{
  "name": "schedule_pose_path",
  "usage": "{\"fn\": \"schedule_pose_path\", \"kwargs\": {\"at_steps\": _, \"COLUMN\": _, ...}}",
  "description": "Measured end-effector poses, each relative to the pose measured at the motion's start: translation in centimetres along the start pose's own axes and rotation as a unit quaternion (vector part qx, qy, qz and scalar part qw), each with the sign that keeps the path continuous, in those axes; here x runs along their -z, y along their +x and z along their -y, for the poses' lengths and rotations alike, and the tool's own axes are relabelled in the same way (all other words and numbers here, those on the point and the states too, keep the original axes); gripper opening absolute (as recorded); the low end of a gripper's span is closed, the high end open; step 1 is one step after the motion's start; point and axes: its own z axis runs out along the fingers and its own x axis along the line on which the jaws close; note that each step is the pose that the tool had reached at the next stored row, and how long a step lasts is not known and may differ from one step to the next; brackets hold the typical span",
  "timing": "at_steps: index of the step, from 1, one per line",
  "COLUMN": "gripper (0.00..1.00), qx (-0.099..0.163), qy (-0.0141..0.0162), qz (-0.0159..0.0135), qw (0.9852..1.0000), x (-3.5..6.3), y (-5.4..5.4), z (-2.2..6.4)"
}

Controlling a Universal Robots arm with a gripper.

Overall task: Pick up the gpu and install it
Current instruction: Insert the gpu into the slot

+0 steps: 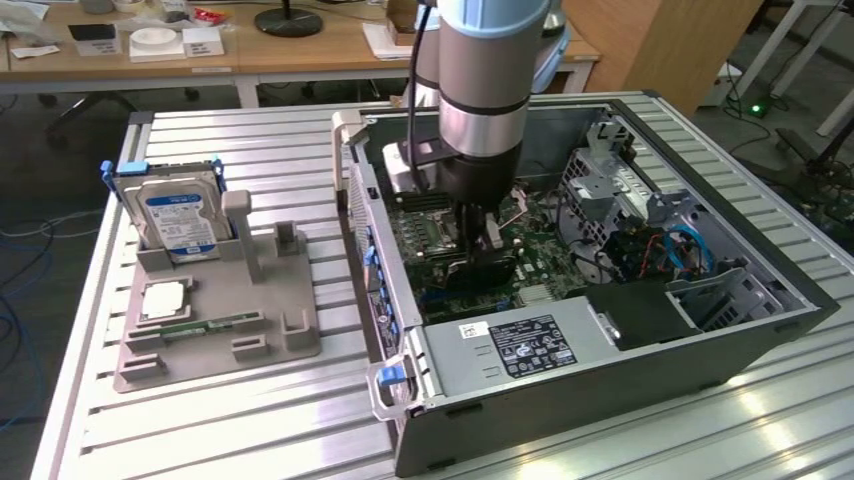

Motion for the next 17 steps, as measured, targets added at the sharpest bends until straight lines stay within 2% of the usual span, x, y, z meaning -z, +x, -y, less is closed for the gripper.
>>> {"fn": "schedule_pose_path", "kwargs": {"at_steps": 2, "gripper": 0.4, "qx": 0.0, "qy": 0.0012, "qz": 0.0, "qw": 1.0, "x": 0.44, "y": 0.0, "z": 0.06}}
{"fn": "schedule_pose_path", "kwargs": {"at_steps": 6, "gripper": 0.39, "qx": 0.0, "qy": 0.0015, "qz": 0.0001, "qw": 1.0, "x": 0.49, "y": -0.01, "z": 0.07}}
{"fn": "schedule_pose_path", "kwargs": {"at_steps": 8, "gripper": 0.27, "qx": 0.0, "qy": 0.0016, "qz": 0.0001, "qw": 1.0, "x": 0.51, "y": -0.01, "z": 0.07}}
{"fn": "schedule_pose_path", "kwargs": {"at_steps": 9, "gripper": 0.27, "qx": 0.0, "qy": 0.0016, "qz": 0.0001, "qw": 1.0, "x": 0.51, "y": -0.01, "z": 0.07}}
{"fn": "schedule_pose_path", "kwargs": {"at_steps": 12, "gripper": 0.1, "qx": 0.0, "qy": 0.0017, "qz": 0.0001, "qw": 1.0, "x": 0.53, "y": -0.01, "z": 0.07}}
{"fn": "schedule_pose_path", "kwargs": {"at_steps": 17, "gripper": 0.11, "qx": 0.0, "qy": 0.0018, "qz": 0.0001, "qw": 1.0, "x": 0.57, "y": -0.01, "z": 0.07}}
